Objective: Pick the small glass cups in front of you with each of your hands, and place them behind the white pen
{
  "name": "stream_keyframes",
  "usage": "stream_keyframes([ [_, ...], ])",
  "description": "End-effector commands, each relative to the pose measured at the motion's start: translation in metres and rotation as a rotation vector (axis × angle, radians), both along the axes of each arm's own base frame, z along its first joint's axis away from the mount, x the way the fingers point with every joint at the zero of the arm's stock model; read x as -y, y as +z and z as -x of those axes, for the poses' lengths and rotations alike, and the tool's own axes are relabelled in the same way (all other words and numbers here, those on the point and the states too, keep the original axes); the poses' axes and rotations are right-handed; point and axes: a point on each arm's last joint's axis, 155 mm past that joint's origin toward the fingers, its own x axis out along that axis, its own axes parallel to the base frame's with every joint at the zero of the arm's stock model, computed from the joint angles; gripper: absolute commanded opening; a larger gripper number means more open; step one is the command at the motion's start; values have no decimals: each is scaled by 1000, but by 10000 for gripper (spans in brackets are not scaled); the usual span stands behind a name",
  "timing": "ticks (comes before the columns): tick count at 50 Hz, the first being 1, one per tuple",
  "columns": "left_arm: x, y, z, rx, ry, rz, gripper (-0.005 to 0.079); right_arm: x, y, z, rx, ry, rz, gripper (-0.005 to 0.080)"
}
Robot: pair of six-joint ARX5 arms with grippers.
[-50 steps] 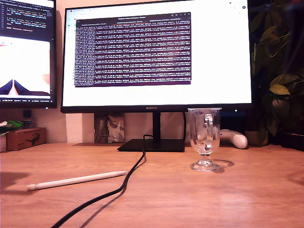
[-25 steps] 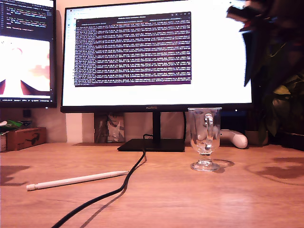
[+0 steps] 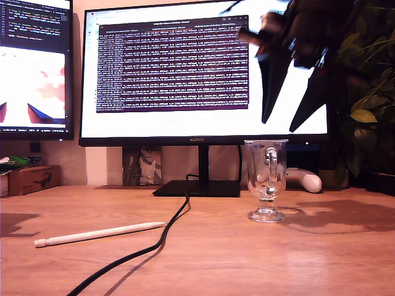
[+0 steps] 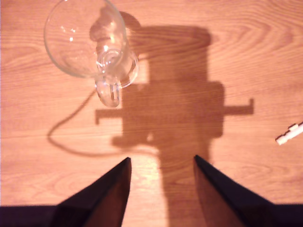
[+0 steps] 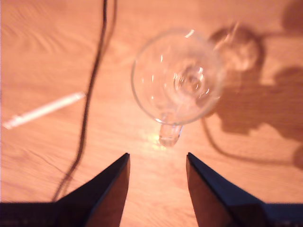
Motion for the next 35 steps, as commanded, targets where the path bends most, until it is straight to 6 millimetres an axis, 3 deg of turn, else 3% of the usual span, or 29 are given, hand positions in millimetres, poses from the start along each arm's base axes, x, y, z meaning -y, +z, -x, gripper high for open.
stream_keyframes([
  [1, -2, 2, -3, 14, 1, -4, 382, -3, -7, 0, -24, 2, 10, 337],
  [8, -1, 3, -5, 23, 1, -4, 382, -4, -21, -2, -50, 2, 25, 328],
  [19, -1, 5, -9, 38, 0, -4, 382, -11, -22, -17, -4, 5, 3, 196],
  [35, -1, 5, -9, 38, 0, -4, 382, -13, -26, -20, -1, 10, 4, 194],
])
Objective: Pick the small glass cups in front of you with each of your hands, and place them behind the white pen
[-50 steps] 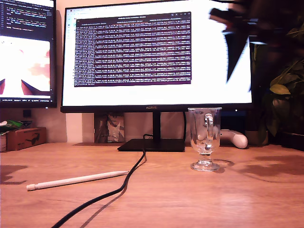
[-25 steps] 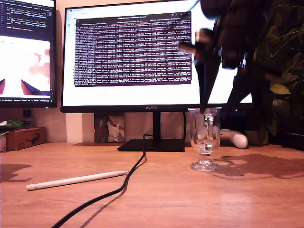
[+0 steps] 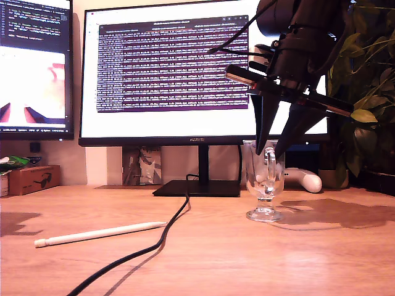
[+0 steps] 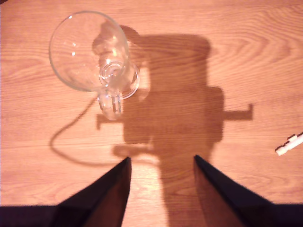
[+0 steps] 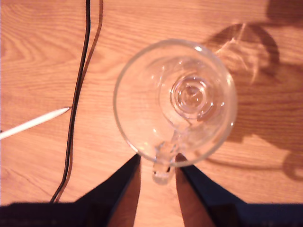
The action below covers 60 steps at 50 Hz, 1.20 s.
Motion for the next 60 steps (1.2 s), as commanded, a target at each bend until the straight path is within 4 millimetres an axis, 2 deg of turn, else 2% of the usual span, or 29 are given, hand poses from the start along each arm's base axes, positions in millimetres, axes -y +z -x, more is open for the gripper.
stream_keyframes([
  [1, -2, 2, -2, 8, 0, -4, 382, -4, -6, 0, -13, 10, 8, 192],
  [10, -2, 2, -2, 7, -7, -8, 382, -3, -16, 1, -40, 16, 24, 102],
  [16, -2, 2, -3, 11, -14, -11, 382, -3, -19, 2, -41, 44, 34, -15],
  [32, -10, 4, -7, 31, 17, -11, 382, -3, -19, 2, -34, 61, 38, -13],
  [44, -27, 4, -18, 58, 72, -12, 382, -4, -19, 0, -24, 70, 36, -13],
  [60, -39, -27, -33, -19, 108, -10, 382, -5, -18, -1, -13, 84, 37, -13],
])
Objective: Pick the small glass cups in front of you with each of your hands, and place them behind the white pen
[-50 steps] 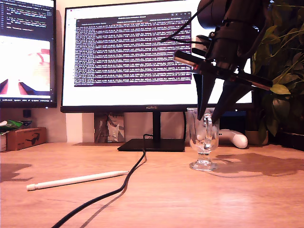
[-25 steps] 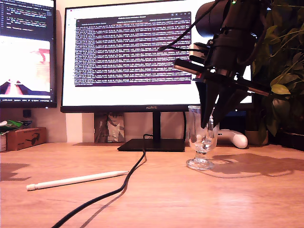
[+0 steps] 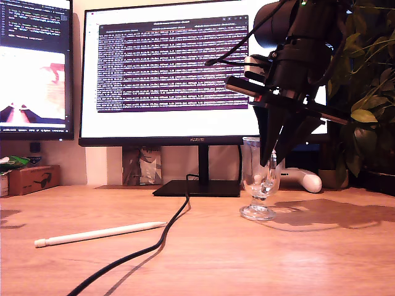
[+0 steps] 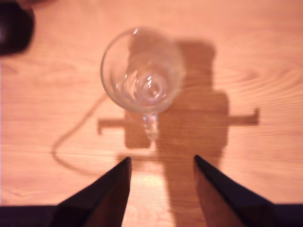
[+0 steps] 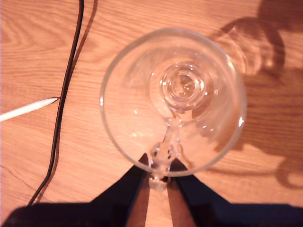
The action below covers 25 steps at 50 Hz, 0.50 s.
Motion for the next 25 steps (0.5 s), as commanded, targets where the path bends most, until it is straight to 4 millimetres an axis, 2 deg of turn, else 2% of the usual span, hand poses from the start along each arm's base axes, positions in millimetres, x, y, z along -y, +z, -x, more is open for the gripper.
stream_keyframes([
  [1, -3, -3, -5, -1, 3, -4, 382, -4, -6, -1, -8, 12, 5, -13],
  [16, -5, -25, -18, -35, 5, -6, 373, -5, -5, -2, -3, 14, 3, -13],
  [25, -10, -28, -24, -31, 7, -28, 243, -5, -5, -2, -3, 14, 3, -13],
])
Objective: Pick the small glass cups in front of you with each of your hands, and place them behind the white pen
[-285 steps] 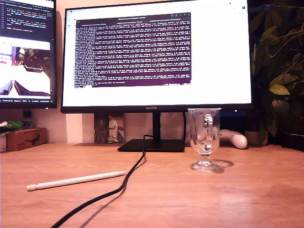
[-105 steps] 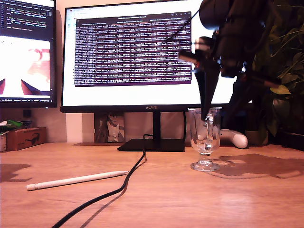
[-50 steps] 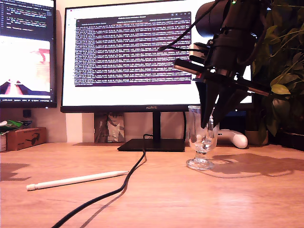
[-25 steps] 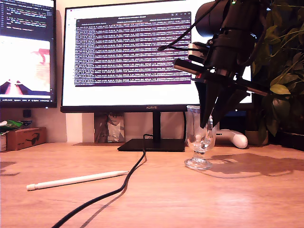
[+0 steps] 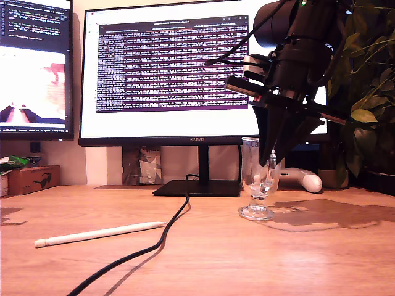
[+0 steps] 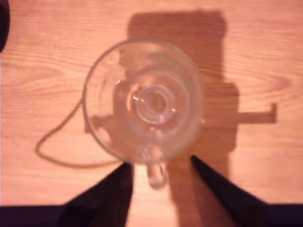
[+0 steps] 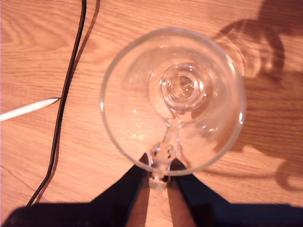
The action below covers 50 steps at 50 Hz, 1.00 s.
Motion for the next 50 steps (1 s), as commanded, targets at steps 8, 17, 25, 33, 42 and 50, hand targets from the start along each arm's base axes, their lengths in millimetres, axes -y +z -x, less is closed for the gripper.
stream_keyframes([
  [8, -6, 0, -5, 15, 11, -9, 124, -5, -5, -2, -3, 11, 2, -13],
  [17, -9, -1, -1, -1, 11, -10, -24, -6, -5, -3, 0, 13, 0, -13],
  [25, -9, -2, 1, -9, 1, -11, -24, -9, -5, -1, 2, 21, -1, -13],
  [33, -6, -2, 1, -10, -12, 1, -24, -12, -3, -2, 9, 27, -4, -13],
  [42, 3, -3, 3, -23, -34, 22, -24, -16, 6, -3, 19, 46, -10, -13],
  [50, 16, -1, 2, -15, -71, 41, -24, -27, 18, -7, 52, 75, -23, -13],
])
